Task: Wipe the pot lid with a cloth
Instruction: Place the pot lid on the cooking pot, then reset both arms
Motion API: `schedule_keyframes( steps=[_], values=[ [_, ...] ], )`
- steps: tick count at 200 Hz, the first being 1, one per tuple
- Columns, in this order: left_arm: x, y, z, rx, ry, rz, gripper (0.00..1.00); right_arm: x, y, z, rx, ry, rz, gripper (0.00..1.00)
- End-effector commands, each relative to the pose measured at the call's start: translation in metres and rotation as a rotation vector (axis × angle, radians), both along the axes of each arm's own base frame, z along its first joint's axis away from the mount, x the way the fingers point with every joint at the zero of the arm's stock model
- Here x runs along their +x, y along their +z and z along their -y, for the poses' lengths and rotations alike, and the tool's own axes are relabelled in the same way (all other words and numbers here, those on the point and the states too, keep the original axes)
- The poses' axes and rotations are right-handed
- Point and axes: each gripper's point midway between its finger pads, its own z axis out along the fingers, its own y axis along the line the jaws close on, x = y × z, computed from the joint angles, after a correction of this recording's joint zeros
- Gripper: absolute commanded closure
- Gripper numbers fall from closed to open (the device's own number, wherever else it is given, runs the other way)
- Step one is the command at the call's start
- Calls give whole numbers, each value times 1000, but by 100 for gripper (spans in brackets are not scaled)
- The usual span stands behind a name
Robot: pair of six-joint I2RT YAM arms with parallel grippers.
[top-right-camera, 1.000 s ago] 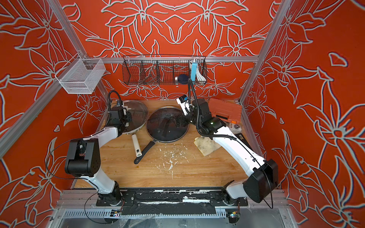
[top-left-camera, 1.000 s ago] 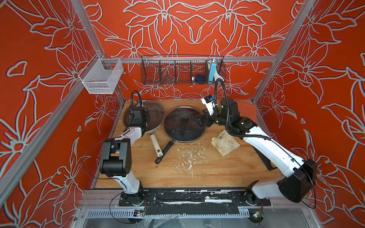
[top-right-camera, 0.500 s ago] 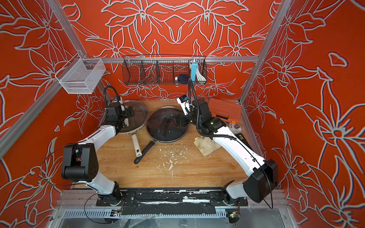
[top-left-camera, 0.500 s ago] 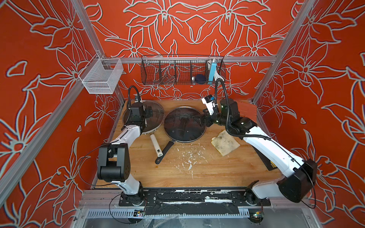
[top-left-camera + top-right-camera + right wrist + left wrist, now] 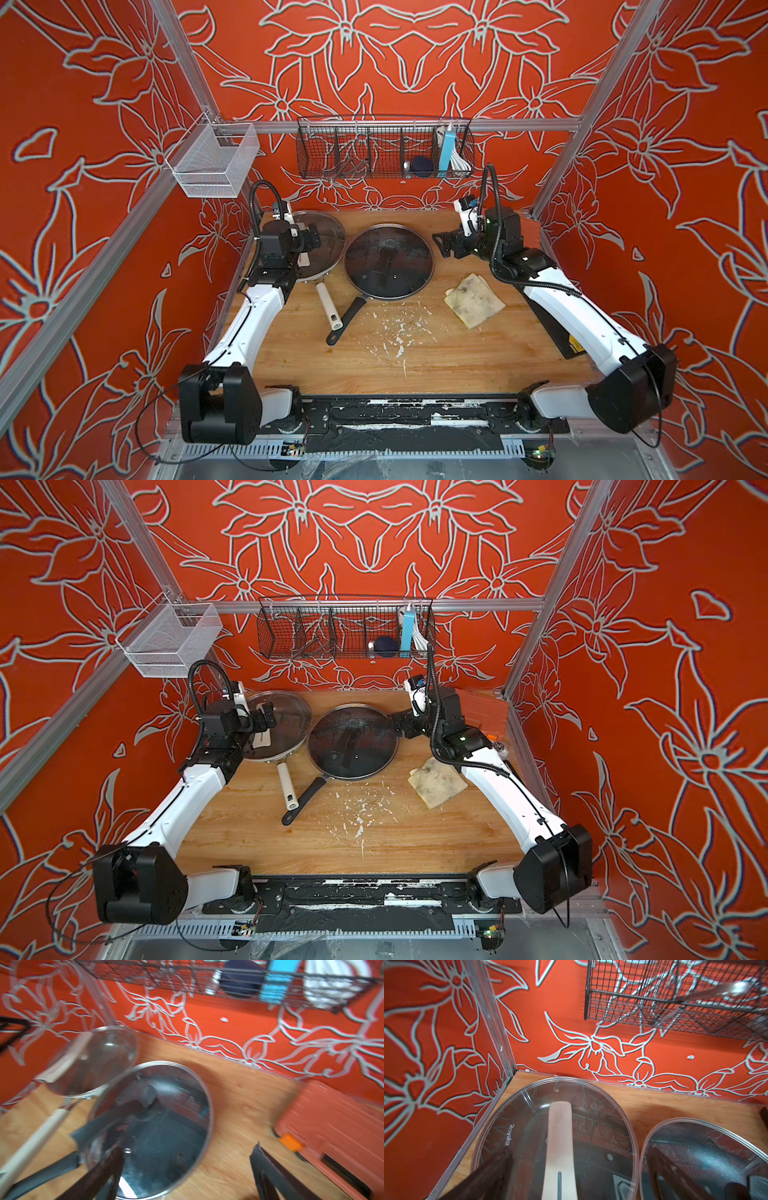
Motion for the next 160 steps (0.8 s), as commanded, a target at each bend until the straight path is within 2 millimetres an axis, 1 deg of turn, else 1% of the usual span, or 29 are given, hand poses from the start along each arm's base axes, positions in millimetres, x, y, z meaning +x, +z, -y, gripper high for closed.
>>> schedule_keyframes(
  steps=[1,33,46,51,52,55,83,93,104,126,146,153,155,160],
  values=[
    [-20,-13,5,-14,-17,-37,0,7,-8,43,-96,-141,52,1],
    [-44,-34,14,12,-72,-2,0,9,-41,86,-141,-260,16,2],
    [-55,-47,15,2,-75,-17,0,9,-51,101,-153,-312,20,2],
    [-57,-54,15,-5,-75,-33,0,9,-55,106,-158,-328,26,2],
    [-60,-51,15,-4,-74,-21,0,9,-56,107,-159,-331,27,2],
    [-64,-50,16,-6,-75,-15,0,9,-58,110,-163,-340,32,2],
    [-80,-73,19,-40,-86,1,0,9,-82,138,-203,-436,65,2],
    [-83,-82,19,-50,-81,22,0,10,-93,147,-211,-467,61,2],
    [-86,-94,17,-51,-67,0,0,11,-105,155,-220,-498,56,2],
    [-84,-114,17,-21,-75,-33,0,13,-125,169,-229,-549,56,2],
    [-80,-129,14,-29,-63,-48,0,12,-142,180,-248,-584,56,1],
    [-80,-130,13,-33,-54,-36,0,12,-145,184,-244,-604,57,1],
    [-79,-139,13,-34,-52,-60,0,12,-145,185,-241,-610,58,1],
    [-79,-146,12,-35,-48,-69,0,12,-146,188,-243,-612,38,1]
  ],
)
